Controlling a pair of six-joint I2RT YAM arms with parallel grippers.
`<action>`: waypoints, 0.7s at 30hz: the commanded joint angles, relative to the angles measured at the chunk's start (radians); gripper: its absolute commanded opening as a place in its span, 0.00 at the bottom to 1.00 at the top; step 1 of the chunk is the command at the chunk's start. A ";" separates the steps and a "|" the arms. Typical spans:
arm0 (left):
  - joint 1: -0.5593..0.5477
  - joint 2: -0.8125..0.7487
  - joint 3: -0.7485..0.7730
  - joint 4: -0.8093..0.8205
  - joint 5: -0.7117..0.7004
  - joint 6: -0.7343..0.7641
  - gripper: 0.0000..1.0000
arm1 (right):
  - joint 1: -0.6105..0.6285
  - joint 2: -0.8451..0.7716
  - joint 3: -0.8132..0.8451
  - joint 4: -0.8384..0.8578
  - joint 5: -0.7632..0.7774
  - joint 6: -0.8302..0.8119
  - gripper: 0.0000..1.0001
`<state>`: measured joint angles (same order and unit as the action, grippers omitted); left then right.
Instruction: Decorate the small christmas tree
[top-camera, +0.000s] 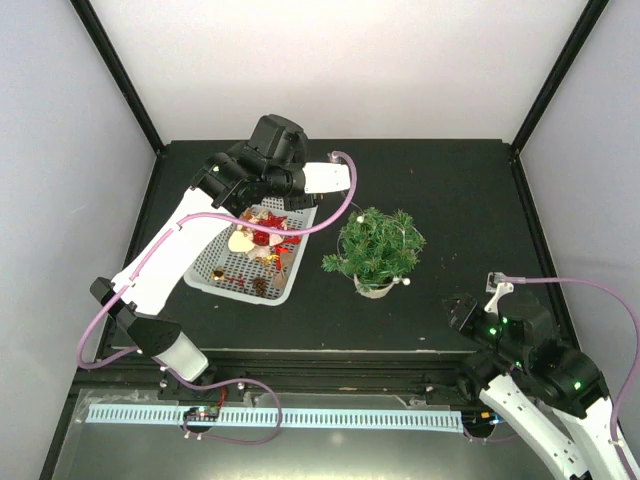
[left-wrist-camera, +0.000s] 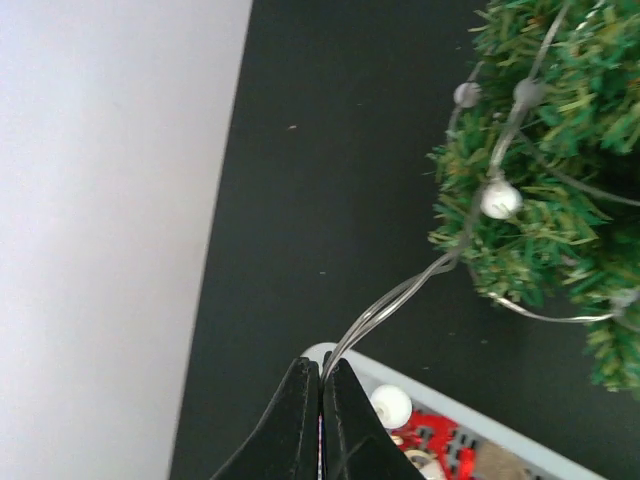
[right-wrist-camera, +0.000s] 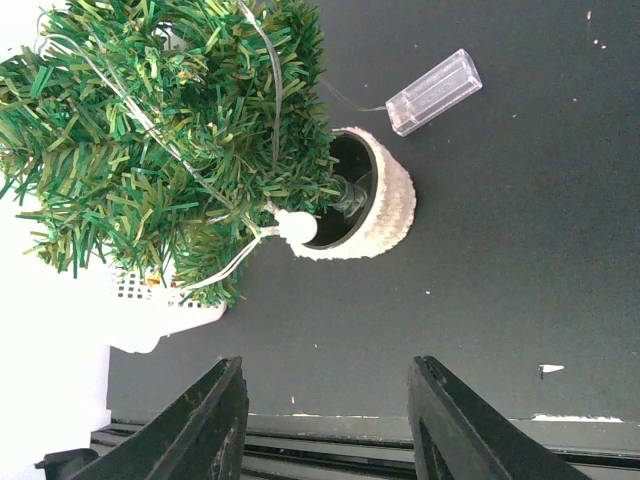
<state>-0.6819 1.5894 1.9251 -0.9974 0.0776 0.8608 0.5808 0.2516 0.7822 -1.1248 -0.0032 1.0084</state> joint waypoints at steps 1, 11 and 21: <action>0.005 -0.051 0.003 -0.095 0.096 -0.089 0.02 | -0.006 0.015 0.000 0.029 -0.002 -0.019 0.46; -0.022 -0.138 -0.028 -0.317 0.322 -0.117 0.06 | -0.005 0.016 -0.023 0.048 -0.004 -0.017 0.46; -0.167 -0.152 -0.133 -0.351 0.411 -0.146 0.10 | -0.006 0.056 -0.019 0.075 -0.006 -0.029 0.46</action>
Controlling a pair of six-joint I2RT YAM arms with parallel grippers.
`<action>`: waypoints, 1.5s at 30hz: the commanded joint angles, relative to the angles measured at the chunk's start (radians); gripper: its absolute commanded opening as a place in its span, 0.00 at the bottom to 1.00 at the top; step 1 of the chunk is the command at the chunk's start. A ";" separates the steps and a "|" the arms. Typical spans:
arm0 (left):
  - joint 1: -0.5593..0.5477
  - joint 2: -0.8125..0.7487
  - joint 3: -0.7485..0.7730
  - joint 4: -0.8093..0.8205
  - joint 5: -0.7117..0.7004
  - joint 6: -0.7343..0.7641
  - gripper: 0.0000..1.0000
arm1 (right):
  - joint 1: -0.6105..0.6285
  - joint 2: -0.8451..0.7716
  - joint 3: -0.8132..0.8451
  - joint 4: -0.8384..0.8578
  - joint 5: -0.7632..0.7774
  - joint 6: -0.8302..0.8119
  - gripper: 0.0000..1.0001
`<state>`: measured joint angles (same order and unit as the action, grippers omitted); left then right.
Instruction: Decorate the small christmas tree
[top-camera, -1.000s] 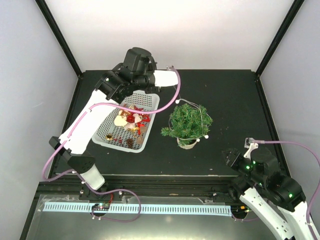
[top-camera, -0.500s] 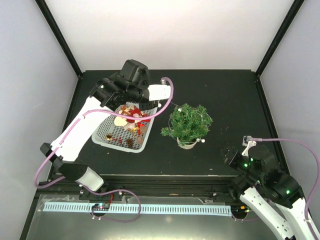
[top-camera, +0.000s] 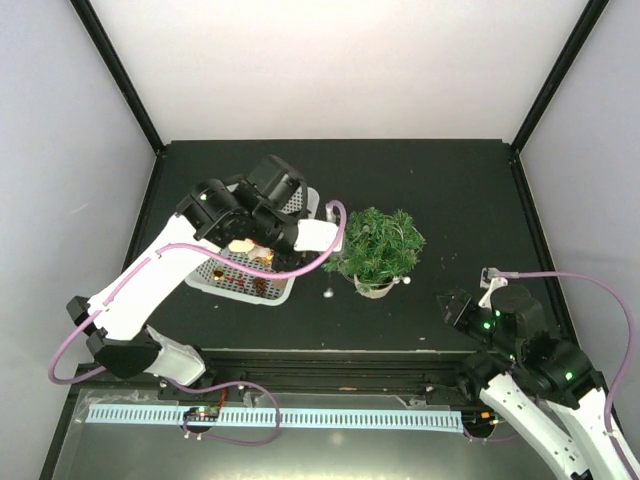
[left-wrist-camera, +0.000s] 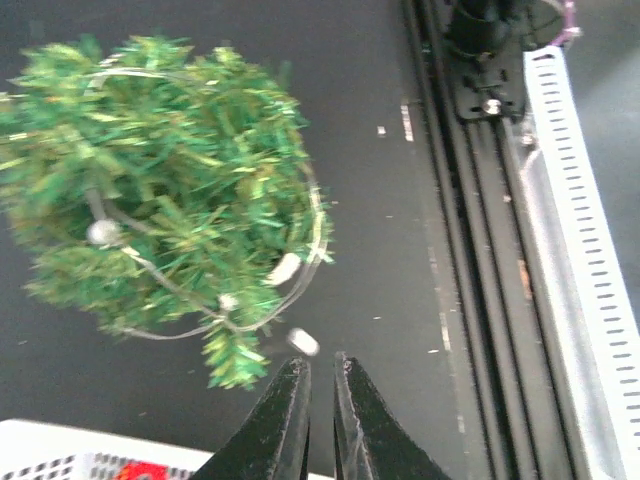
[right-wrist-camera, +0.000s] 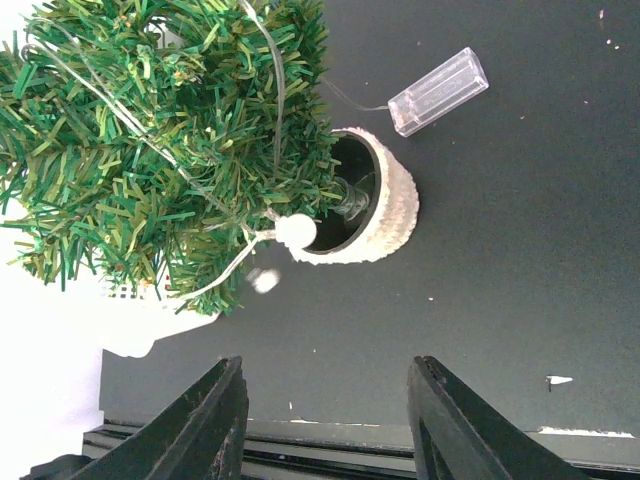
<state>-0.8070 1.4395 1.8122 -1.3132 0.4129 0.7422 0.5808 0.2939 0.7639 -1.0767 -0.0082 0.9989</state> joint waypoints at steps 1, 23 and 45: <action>-0.054 0.006 -0.020 -0.035 0.088 -0.030 0.10 | -0.005 0.015 0.001 0.025 0.000 -0.020 0.46; -0.101 -0.168 -0.670 0.531 -0.348 -0.165 0.25 | -0.006 -0.040 0.040 -0.072 0.029 0.000 0.46; -0.056 -0.169 -1.062 1.124 -0.230 -0.529 0.39 | -0.005 -0.020 0.118 -0.164 0.069 0.052 0.46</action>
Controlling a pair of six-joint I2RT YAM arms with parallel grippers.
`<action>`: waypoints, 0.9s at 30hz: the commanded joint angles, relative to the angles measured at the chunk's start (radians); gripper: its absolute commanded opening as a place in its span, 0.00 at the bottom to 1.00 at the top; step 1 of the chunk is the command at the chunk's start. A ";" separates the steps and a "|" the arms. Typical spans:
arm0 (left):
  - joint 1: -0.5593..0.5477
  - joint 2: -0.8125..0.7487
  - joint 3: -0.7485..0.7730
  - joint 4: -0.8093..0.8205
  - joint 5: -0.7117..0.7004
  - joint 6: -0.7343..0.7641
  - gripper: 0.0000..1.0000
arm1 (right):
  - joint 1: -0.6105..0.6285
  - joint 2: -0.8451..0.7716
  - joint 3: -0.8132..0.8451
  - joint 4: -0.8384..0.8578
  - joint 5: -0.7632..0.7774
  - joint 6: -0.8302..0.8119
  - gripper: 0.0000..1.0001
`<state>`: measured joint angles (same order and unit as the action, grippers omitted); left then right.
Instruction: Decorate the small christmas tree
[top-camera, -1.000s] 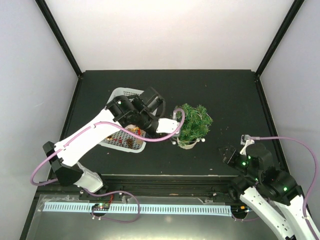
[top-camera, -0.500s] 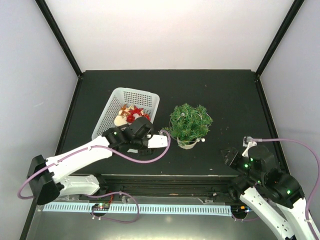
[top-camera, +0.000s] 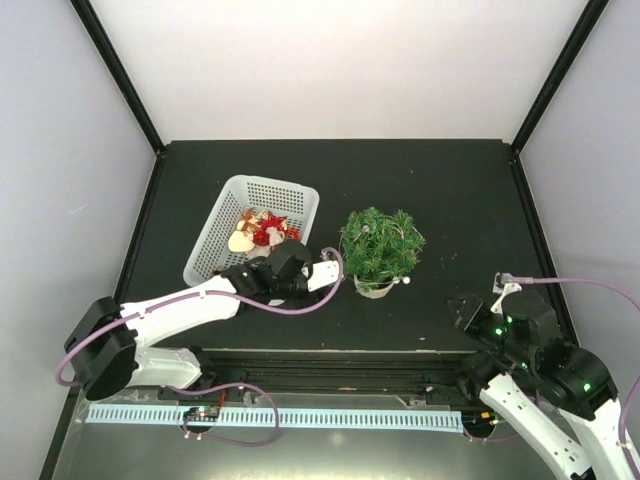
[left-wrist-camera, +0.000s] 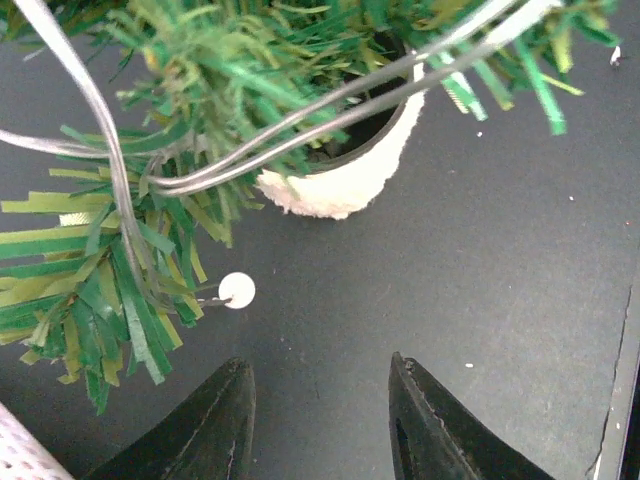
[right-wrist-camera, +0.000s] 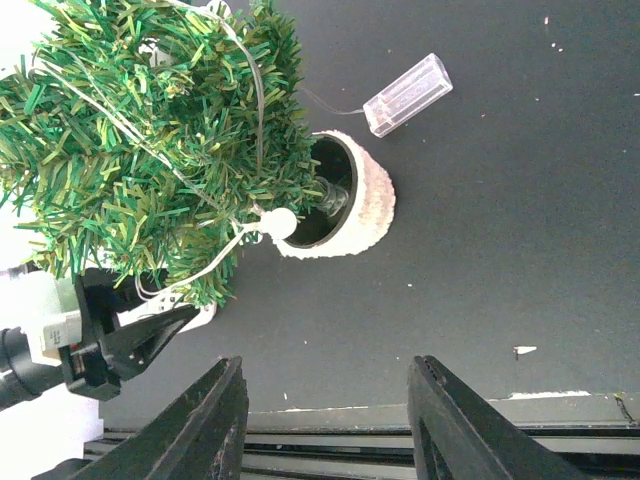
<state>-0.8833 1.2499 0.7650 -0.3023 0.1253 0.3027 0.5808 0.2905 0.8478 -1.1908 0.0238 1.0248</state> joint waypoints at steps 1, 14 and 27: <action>0.027 0.039 -0.016 0.119 0.061 -0.102 0.39 | -0.005 -0.019 0.039 -0.058 0.040 0.029 0.46; 0.129 0.169 -0.007 0.242 0.165 -0.193 0.35 | -0.005 -0.012 0.067 -0.112 0.049 0.046 0.46; 0.176 0.186 -0.052 0.338 0.273 -0.201 0.16 | -0.005 0.020 0.063 -0.104 0.035 0.044 0.46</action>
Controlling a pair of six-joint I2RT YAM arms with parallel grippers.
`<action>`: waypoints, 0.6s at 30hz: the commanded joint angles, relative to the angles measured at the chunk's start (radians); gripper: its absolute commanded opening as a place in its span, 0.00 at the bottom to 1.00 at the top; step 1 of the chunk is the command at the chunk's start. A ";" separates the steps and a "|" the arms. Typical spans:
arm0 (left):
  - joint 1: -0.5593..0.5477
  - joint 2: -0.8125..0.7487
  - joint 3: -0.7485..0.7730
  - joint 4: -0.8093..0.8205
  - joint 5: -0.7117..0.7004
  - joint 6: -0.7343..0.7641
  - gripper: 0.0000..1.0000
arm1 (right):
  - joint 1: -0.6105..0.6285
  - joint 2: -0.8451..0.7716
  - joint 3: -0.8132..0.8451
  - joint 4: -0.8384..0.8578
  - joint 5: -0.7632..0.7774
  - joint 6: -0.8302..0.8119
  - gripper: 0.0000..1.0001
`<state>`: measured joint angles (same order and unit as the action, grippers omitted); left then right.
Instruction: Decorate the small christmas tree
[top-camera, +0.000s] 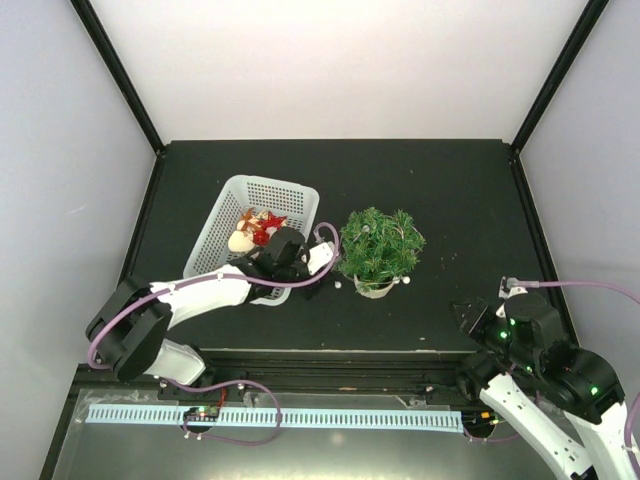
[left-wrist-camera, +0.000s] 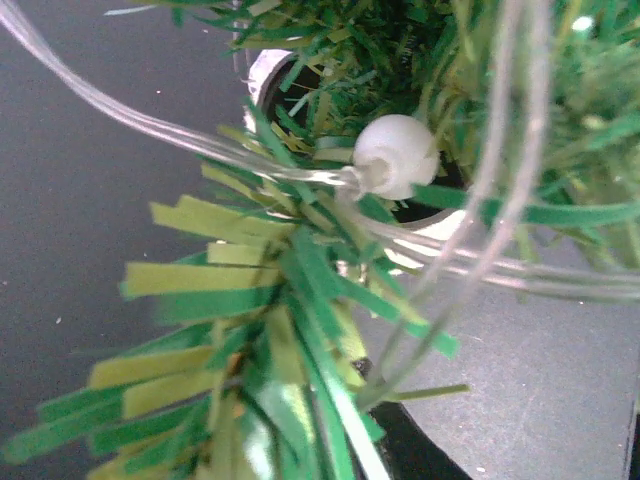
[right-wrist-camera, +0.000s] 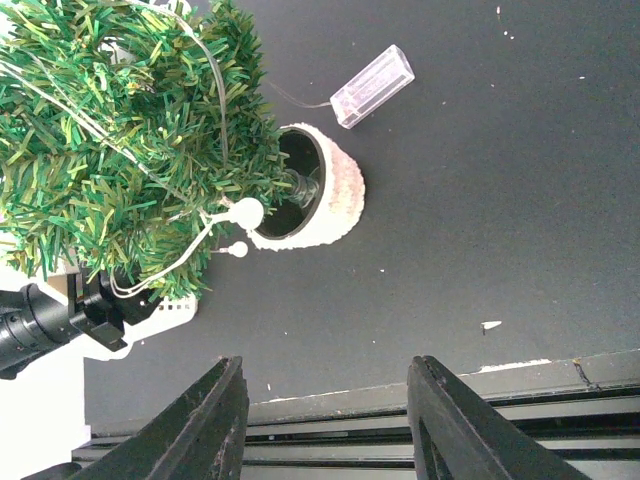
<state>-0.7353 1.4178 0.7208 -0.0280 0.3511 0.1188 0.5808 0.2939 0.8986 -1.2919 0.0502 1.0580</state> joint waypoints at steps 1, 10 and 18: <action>0.032 0.019 -0.011 0.067 0.054 -0.014 0.14 | -0.005 0.019 0.014 0.000 0.007 0.011 0.46; 0.057 -0.035 0.000 -0.063 0.174 0.061 0.04 | -0.006 0.030 0.007 0.013 0.001 0.003 0.46; 0.062 -0.202 -0.031 -0.207 0.245 0.171 0.02 | -0.005 0.023 -0.019 0.049 -0.007 0.004 0.46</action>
<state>-0.6815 1.3018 0.6891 -0.1478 0.5217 0.2108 0.5808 0.3252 0.8917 -1.2732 0.0437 1.0576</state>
